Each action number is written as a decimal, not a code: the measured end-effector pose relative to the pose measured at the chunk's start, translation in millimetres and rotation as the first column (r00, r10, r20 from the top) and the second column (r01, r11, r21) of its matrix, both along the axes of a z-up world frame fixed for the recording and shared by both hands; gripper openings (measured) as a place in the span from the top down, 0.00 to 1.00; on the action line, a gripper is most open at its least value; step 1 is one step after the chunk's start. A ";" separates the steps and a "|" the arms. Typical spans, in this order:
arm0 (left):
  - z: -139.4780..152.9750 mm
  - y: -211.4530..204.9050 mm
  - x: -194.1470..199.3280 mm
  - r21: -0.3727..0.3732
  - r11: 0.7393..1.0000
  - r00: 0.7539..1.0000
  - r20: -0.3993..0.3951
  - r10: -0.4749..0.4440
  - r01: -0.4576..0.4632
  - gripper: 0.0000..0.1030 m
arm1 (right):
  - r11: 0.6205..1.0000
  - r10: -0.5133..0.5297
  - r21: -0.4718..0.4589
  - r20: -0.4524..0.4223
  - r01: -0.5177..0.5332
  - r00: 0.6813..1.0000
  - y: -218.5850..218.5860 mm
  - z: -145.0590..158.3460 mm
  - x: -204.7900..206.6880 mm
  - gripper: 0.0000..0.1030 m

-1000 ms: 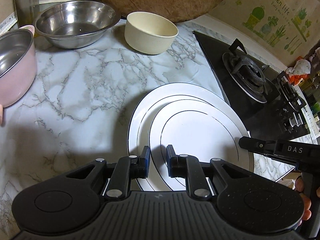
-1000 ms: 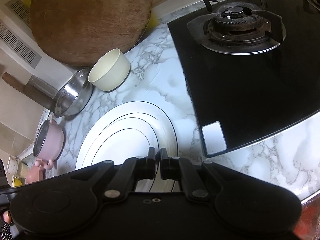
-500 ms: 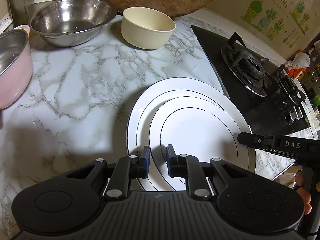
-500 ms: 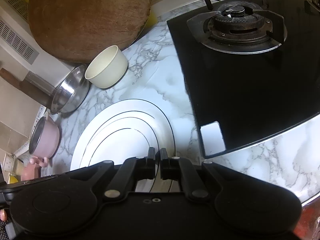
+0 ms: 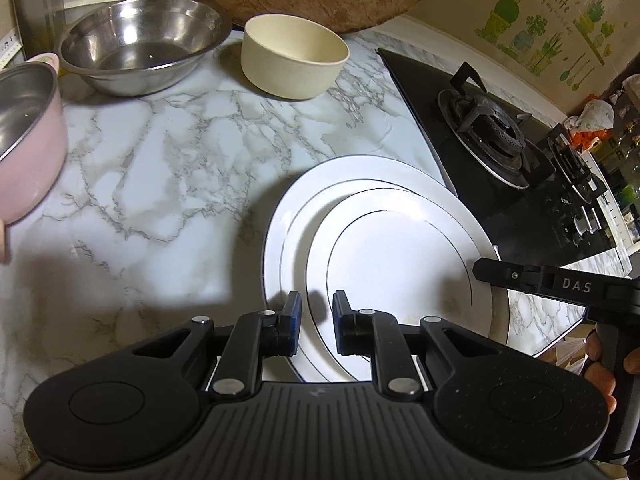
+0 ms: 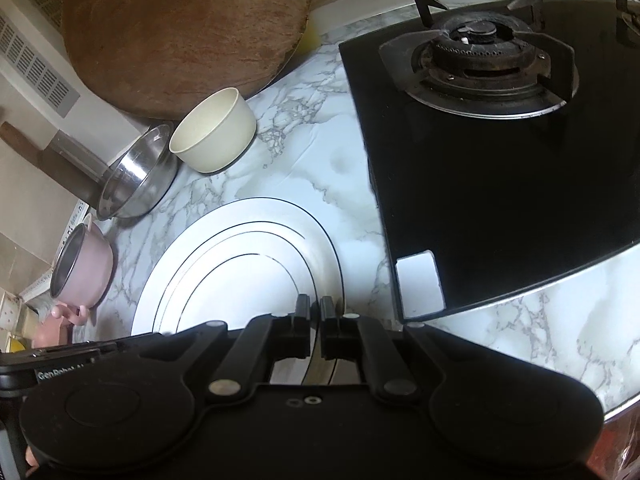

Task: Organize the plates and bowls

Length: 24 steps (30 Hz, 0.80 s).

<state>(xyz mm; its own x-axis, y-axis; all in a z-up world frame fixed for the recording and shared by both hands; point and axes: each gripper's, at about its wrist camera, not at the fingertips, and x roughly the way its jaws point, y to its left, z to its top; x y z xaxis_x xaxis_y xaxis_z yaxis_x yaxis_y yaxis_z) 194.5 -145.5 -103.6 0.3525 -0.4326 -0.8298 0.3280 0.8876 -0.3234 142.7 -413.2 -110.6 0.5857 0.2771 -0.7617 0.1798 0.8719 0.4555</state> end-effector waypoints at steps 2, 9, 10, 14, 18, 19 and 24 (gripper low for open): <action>2.2 2.9 -1.4 -0.007 1.000 1.000 0.006 0.006 -0.006 0.85 | 1.000 0.007 -0.011 0.000 -0.007 1.000 1.9 -0.2 1.7 0.94; 8.7 7.3 -10.2 -0.008 1.000 0.999 0.043 0.016 -0.015 0.85 | 0.997 0.033 -0.070 0.020 -0.031 0.999 10.5 5.5 3.2 0.84; 10.0 7.4 -11.9 -0.005 1.000 0.999 0.051 0.015 -0.015 0.85 | 0.996 0.038 -0.081 0.029 -0.035 0.999 11.8 8.4 2.4 0.82; 17.6 8.2 -18.9 -0.009 1.000 0.996 0.089 0.012 -0.011 0.85 | 0.989 0.089 -0.124 0.071 -0.080 0.993 23.9 22.9 -2.4 0.79; 27.1 10.6 -27.4 -0.008 1.000 0.991 0.132 0.010 -0.009 0.85 | 0.977 0.151 -0.173 0.122 -0.128 0.981 42.4 38.5 -10.5 0.69; 29.8 11.8 -29.8 -0.011 1.000 0.990 0.141 0.010 -0.008 0.85 | 0.973 0.164 -0.185 0.133 -0.138 0.977 46.9 41.8 -12.7 0.69; 46.1 19.7 -44.8 -0.005 1.000 0.978 0.207 0.015 -0.015 0.85 | 0.962 0.206 -0.217 0.177 -0.166 0.963 67.1 57.8 -24.0 0.63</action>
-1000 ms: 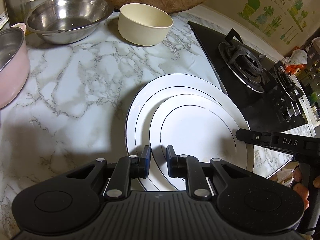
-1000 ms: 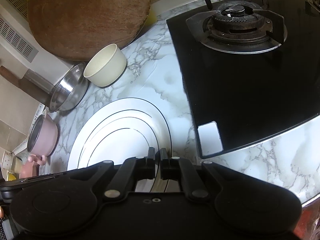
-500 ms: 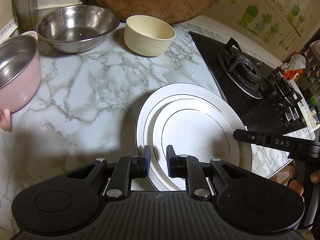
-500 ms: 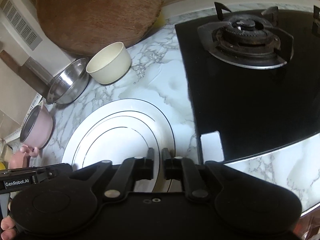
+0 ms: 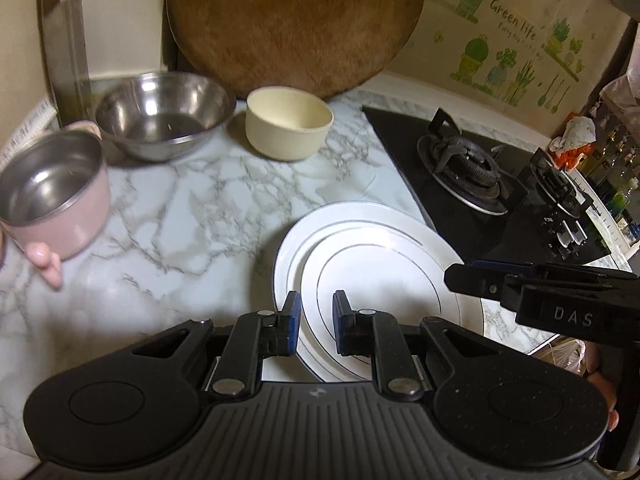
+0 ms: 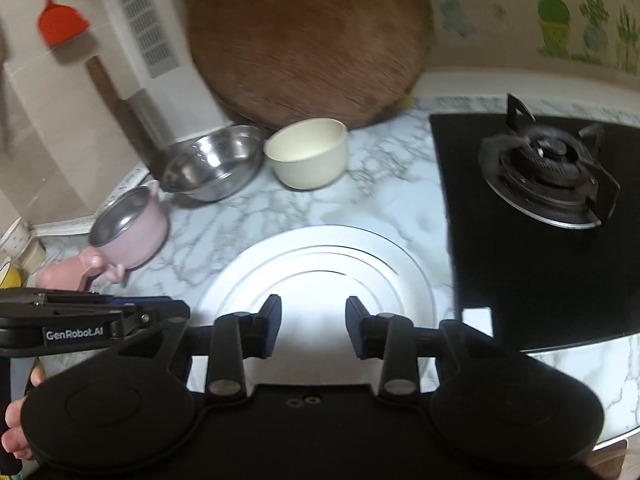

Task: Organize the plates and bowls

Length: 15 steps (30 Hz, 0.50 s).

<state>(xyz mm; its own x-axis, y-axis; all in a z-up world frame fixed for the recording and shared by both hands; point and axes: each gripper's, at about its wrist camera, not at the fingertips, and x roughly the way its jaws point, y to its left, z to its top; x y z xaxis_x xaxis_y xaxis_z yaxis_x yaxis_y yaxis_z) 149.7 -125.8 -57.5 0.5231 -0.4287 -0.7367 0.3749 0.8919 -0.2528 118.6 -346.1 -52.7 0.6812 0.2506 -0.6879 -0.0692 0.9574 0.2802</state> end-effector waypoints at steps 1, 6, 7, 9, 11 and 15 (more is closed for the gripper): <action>3.0 2.5 -2.9 -0.001 1.000 1.000 0.013 0.005 -0.005 0.85 | 1.000 0.005 -0.001 0.008 -0.005 1.000 3.0 2.9 -2.3 0.60; 17.1 17.5 -16.0 -0.009 1.000 0.997 0.066 0.029 -0.028 0.83 | 1.000 0.030 -0.008 0.053 -0.030 0.998 19.9 18.3 -12.3 0.51; 19.4 20.6 -18.7 -0.010 0.999 0.996 0.078 0.033 -0.033 0.79 | 0.999 0.036 -0.012 0.064 -0.036 0.997 23.7 21.4 -14.2 0.49; 24.0 27.0 -24.9 -0.014 0.999 0.994 0.102 0.046 -0.045 0.68 | 0.999 0.051 -0.016 0.082 -0.049 0.995 31.2 27.4 -18.2 0.46; 28.6 35.0 -31.5 -0.028 0.998 0.990 0.126 0.065 -0.062 0.51 | 0.998 0.068 -0.016 0.092 -0.067 0.993 38.9 31.9 -21.2 0.43; 36.7 49.1 -41.6 -0.042 0.995 0.983 0.160 0.094 -0.089 0.45 | 0.995 0.097 -0.020 0.119 -0.095 0.988 54.4 41.4 -27.5 0.37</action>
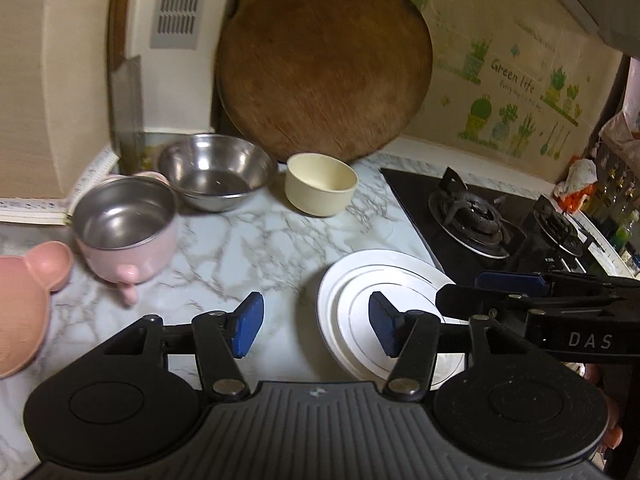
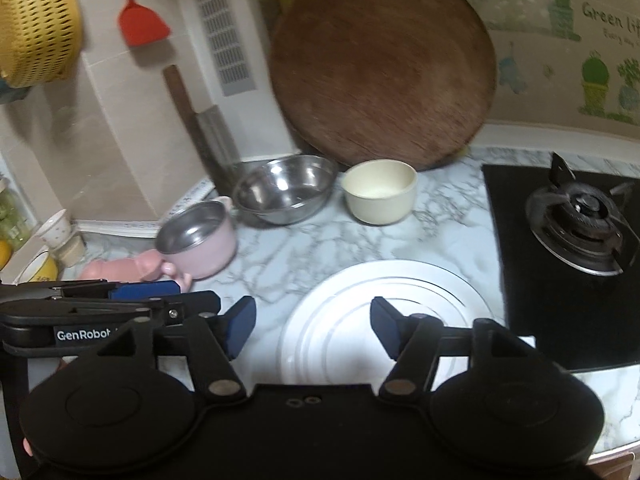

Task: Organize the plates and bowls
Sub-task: 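Move both grippers to the pink bear-shaped plate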

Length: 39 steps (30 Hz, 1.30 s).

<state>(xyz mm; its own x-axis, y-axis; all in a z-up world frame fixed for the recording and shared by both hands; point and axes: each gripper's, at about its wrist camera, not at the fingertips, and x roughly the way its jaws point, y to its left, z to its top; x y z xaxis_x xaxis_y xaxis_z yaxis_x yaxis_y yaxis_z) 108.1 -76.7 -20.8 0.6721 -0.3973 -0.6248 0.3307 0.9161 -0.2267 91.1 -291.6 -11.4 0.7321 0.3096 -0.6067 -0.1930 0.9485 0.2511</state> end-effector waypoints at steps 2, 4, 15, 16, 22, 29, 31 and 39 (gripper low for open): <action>3.2 7.0 -5.2 0.000 1.000 1.000 0.016 0.015 -0.015 0.45 | 1.000 0.012 -0.004 0.016 -0.012 1.000 7.8 4.9 -2.8 0.29; 5.9 15.3 -10.0 -0.001 1.000 0.999 0.029 0.029 -0.029 0.44 | 1.000 0.023 -0.009 0.032 -0.023 0.999 15.7 9.9 -4.2 0.22; 13.0 77.1 -28.3 -0.005 0.981 0.977 0.092 0.191 -0.192 0.23 | 0.991 0.127 -0.056 0.120 -0.121 0.985 75.3 31.4 -7.3 0.00; 12.8 83.9 -28.8 -0.002 0.979 0.974 0.092 0.205 -0.206 0.23 | 0.990 0.139 -0.049 0.114 -0.135 0.984 81.7 31.2 -5.1 0.00; 10.0 129.6 -27.1 0.024 0.953 0.950 0.090 0.298 -0.301 0.22 | 0.978 0.205 -0.043 0.092 -0.202 0.974 129.3 24.8 6.7 0.00; 7.4 184.1 -23.4 0.066 0.917 0.917 0.103 0.386 -0.394 0.23 | 0.968 0.250 -0.040 0.060 -0.248 0.966 182.8 15.6 26.5 0.00; 6.9 199.8 -22.5 0.070 0.906 0.906 0.105 0.410 -0.418 0.23 | 0.964 0.266 -0.045 0.054 -0.263 0.963 196.4 13.3 31.4 0.00; -7.1 254.8 -8.5 0.109 0.859 0.866 0.080 0.493 -0.499 0.22 | 0.949 0.311 -0.066 0.011 -0.309 0.950 246.9 -0.2 54.1 0.02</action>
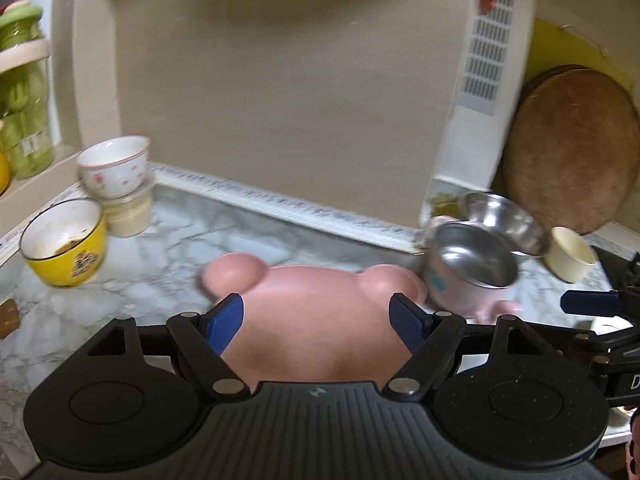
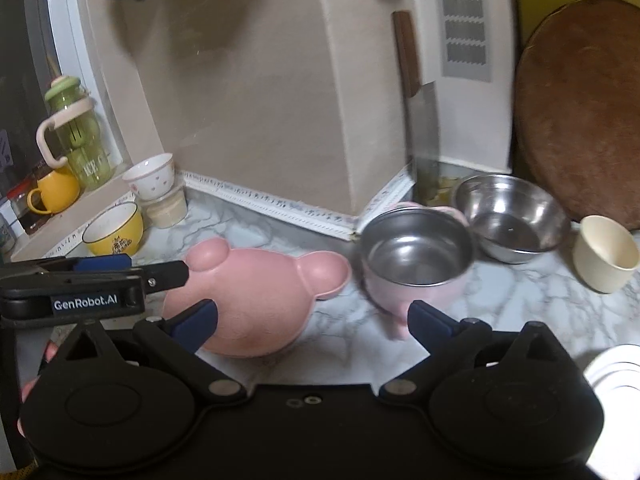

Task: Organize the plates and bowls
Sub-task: 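Move both grippers to the pink bear-shaped plate, then close both grippers on the rim of the pink bear-shaped plate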

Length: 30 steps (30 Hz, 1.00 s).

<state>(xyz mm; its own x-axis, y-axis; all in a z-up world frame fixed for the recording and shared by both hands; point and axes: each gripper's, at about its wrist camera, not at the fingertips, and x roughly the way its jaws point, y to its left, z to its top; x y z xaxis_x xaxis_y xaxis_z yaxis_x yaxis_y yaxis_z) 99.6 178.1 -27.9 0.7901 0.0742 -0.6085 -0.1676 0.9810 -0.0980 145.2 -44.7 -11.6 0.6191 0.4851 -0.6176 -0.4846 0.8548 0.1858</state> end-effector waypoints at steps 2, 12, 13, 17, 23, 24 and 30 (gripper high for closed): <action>-6.9 11.7 5.2 -0.001 1.000 1.000 -0.018 0.018 -0.018 0.22 | 1.000 0.006 -0.014 -0.014 -0.006 1.000 12.5 -6.8 7.6 0.03; -52.3 42.9 38.4 0.039 0.997 0.992 -0.106 0.065 -0.061 0.22 | 0.995 0.014 -0.097 -0.092 -0.022 0.996 56.1 -53.3 41.2 0.13; -56.4 45.2 42.0 0.039 0.997 0.991 -0.112 0.068 -0.064 0.22 | 0.994 0.011 -0.104 -0.100 -0.021 0.995 59.2 -57.2 44.3 0.15; -68.0 54.8 54.1 0.031 0.996 0.986 -0.147 0.082 -0.078 0.22 | 0.992 -0.004 -0.125 -0.130 -0.012 0.991 70.3 -70.4 58.9 0.20; -78.4 65.6 64.5 0.019 0.995 0.977 -0.187 0.101 -0.099 0.23 | 0.992 0.000 -0.122 -0.167 -0.021 0.986 81.5 -82.3 74.2 0.28; -79.5 67.4 66.0 0.011 0.995 0.976 -0.192 0.099 -0.099 0.23 | 0.993 0.001 -0.116 -0.174 -0.021 0.985 82.2 -83.6 75.9 0.29; -82.8 70.5 71.1 0.000 0.995 0.973 -0.206 0.099 -0.102 0.38 | 0.995 0.006 -0.098 -0.221 -0.028 0.975 84.4 -89.7 83.6 0.51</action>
<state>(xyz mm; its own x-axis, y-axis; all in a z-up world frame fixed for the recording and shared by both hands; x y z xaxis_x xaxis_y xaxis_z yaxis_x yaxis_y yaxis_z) 170.7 248.6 -110.7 0.6365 0.1393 -0.7586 -0.2830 0.9571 -0.0616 228.7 39.7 -101.2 0.4548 0.4233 -0.7835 -0.4559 0.8665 0.2035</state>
